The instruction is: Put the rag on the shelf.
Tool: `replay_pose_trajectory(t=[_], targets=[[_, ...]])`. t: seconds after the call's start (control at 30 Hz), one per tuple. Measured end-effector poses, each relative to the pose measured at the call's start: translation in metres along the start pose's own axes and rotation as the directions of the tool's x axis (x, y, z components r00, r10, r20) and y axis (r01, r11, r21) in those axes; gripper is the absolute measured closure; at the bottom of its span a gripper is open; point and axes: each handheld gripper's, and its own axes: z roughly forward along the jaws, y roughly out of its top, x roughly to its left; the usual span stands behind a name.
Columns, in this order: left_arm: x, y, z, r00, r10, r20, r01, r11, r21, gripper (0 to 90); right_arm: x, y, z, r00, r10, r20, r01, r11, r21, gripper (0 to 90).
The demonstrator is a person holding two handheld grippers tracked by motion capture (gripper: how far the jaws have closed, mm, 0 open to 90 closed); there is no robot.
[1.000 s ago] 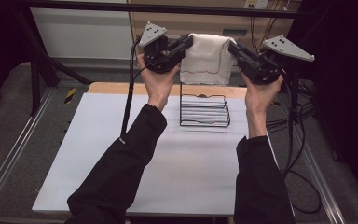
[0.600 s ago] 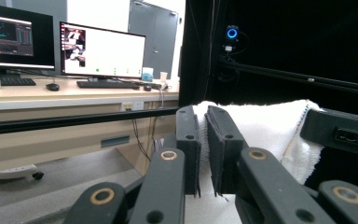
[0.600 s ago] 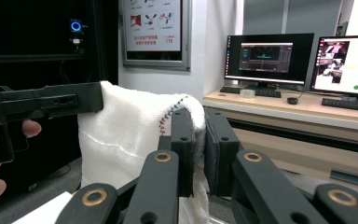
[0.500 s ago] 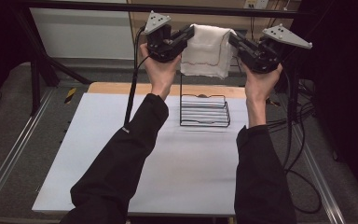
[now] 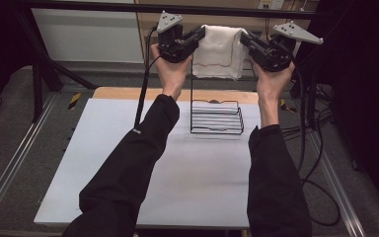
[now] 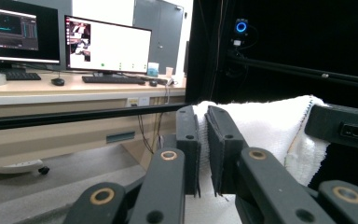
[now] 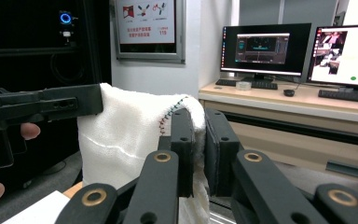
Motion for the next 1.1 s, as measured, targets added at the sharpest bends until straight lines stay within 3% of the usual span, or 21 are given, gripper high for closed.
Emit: replay_pose_trajectory(t=[0.5,1.1], targets=[[0.012,-0.011,0.01,0.9998,0.016,-0.011,-0.015,0.9992,0.038,83.0,-0.006,-0.012,0.017,1.0,0.0,-0.004,0.0,0.999,0.036,83.3],[0.0,-0.036,0.015,0.9979,0.055,0.035,-0.058,0.9931,0.102,82.9,-0.019,-0.04,0.005,0.9996,0.022,0.019,-0.024,0.996,0.088,83.2]])
